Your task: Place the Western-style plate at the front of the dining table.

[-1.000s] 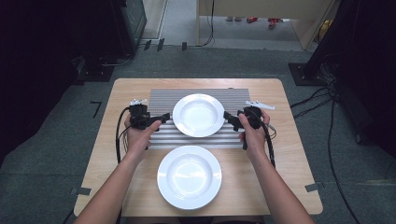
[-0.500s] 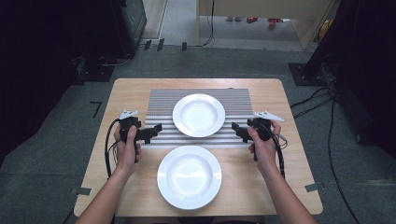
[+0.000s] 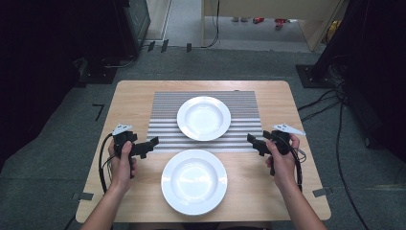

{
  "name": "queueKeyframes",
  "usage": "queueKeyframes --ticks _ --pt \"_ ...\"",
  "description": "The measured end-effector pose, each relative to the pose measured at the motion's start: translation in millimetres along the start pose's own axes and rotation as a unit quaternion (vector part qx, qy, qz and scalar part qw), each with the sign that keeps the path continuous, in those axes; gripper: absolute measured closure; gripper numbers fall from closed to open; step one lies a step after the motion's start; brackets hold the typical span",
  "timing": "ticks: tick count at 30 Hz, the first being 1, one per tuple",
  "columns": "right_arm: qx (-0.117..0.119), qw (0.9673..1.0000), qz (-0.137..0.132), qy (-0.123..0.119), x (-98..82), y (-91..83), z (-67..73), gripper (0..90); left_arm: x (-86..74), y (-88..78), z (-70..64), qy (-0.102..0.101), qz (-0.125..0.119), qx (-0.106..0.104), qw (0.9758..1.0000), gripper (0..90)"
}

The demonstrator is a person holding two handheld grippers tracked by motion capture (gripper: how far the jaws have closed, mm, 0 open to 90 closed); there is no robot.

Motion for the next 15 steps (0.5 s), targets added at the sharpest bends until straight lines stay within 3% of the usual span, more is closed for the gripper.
queueKeyframes --ticks 15 --pt "-0.013 0.9999 0.005 0.009 -29.3 -33.7 -23.6 23.4 -38.8 -28.0 16.1 -0.012 -0.004 0.011 0.9999 2.6"
Point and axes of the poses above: each handheld gripper's, and its own axes: y roughly forward along the jaws, x roughly out of its top, z roughly to its left, the point moved 1 cm from there along y, roughly forward along the jaws, and after that the axes turned 3 degrees about z, right-handed, at the moved point
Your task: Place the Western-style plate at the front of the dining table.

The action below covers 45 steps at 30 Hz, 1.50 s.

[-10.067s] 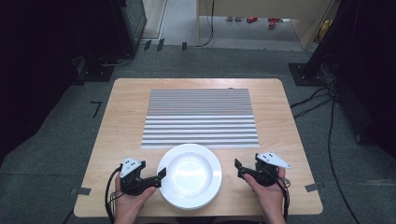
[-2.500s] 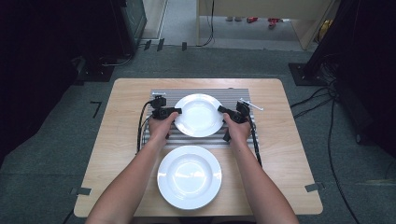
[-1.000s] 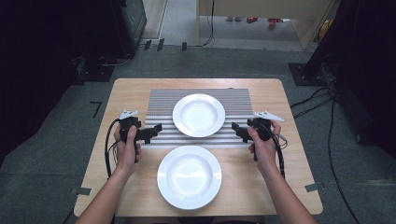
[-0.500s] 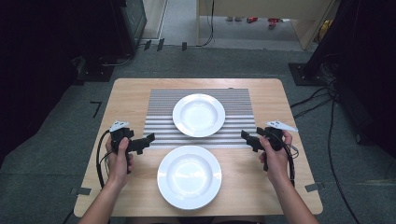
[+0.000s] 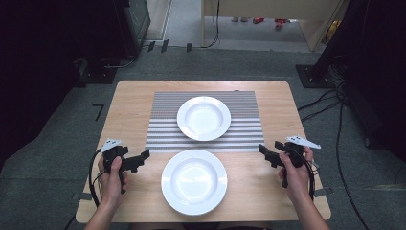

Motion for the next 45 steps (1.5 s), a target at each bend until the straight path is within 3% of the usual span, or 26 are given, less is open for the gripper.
queueKeyframes --ticks 14,25,32,36,41,45 --pt "-0.018 0.9998 -0.005 0.009 -24.2 -25.3 -17.3 23.2 -29.7 -27.9 29.0 -0.018 0.0 0.02 0.9996 2.6" --pt "-0.045 0.9988 0.0 0.021 -46.8 -48.8 -44.5 23.2 -56.9 -46.8 51.5 -0.028 0.008 0.042 0.9987 2.6" --pt "-0.075 0.9966 0.009 0.033 -65.0 -64.1 -68.0 23.2 -65.6 -56.2 57.9 -0.023 0.008 0.06 0.9979 2.6" --pt "-0.086 0.9955 0.016 0.034 -74.7 -67.3 -75.2 22.9 -70.0 -57.8 63.3 -0.032 0.014 0.069 0.997 2.6" --pt "-0.096 0.9948 0.021 0.026 -82.5 -68.9 -77.4 22.2 -74.7 -61.9 66.0 -0.017 0.017 0.095 0.9952 2.6" --pt "-0.109 0.9938 0.024 0.003 -84.2 -67.2 -74.5 20.7 -76.1 -62.5 66.0 -0.01 0.02 0.106 0.9941 2.6"
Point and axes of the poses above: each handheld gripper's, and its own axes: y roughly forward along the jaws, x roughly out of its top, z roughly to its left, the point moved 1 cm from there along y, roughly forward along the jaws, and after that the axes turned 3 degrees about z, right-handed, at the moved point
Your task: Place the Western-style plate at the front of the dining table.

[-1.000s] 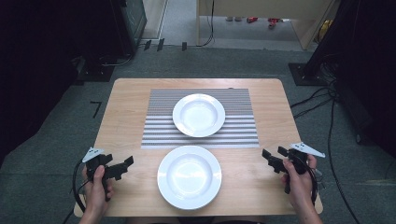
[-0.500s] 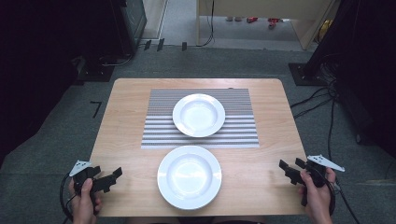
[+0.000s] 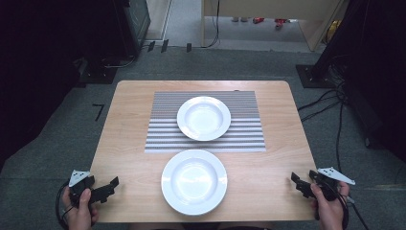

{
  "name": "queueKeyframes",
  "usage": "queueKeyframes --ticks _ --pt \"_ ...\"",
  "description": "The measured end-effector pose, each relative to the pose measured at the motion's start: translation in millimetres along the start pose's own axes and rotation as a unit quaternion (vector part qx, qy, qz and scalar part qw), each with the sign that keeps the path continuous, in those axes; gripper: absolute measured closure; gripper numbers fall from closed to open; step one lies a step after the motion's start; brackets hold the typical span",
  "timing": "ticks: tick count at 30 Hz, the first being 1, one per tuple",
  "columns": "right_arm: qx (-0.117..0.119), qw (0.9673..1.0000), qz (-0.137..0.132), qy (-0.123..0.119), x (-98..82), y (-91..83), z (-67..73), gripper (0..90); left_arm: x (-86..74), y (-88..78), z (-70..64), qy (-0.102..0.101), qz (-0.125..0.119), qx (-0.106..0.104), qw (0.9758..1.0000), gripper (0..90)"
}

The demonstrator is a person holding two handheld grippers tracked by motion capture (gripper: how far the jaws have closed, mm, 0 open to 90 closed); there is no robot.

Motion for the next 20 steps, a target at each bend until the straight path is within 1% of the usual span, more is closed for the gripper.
queueKeyframes --ticks 4,5,7,9,11,13,15,20 --pt "-0.026 0.9992 0.01 -0.03 -0.6 2.8 8.8 18.6 -0.8 2.7 -7.0 0.019 0.004 0.012 0.9997 2.6" --pt "-0.035 0.9985 0.013 -0.04 -0.8 3.9 11.3 17.4 -1.0 3.8 -9.3 0.027 0.005 0.02 0.9994 2.6" --pt "-0.048 0.9969 0.022 -0.058 -1.0 6.1 16.5 15.1 -1.3 6.3 -13.0 0.04 0.018 0.035 0.9984 2.6" --pt "-0.046 0.9969 0.024 -0.06 -1.0 6.6 17.9 14.4 -1.4 7.6 -14.8 0.048 0.021 0.043 0.9977 2.6" --pt "-0.046 0.9968 0.024 -0.06 -1.1 6.6 17.9 14.4 -2.3 9.0 -17.4 0.06 0.023 0.054 0.9965 2.6" --pt "-0.046 0.9968 0.024 -0.06 -1.1 6.6 18.0 14.4 -3.9 10.7 -20.6 0.078 0.025 0.065 0.9945 2.6" --pt "-0.045 0.9968 0.024 -0.061 -1.1 6.6 17.9 14.4 -4.8 11.6 -24.1 0.094 0.025 0.051 0.994 2.5" --pt "-0.047 0.9969 0.024 -0.059 -1.0 6.8 18.0 13.8 -5.1 12.1 -25.1 0.098 0.023 0.046 0.9939 2.5"
Point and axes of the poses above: each handheld gripper's, and its own axes: y roughly forward along the jaws, x roughly out of its top, z roughly to its left, the point moved 1 cm from there along y, roughly forward along the jaws, and after that the axes turned 3 degrees about z, right-handed, at the moved point
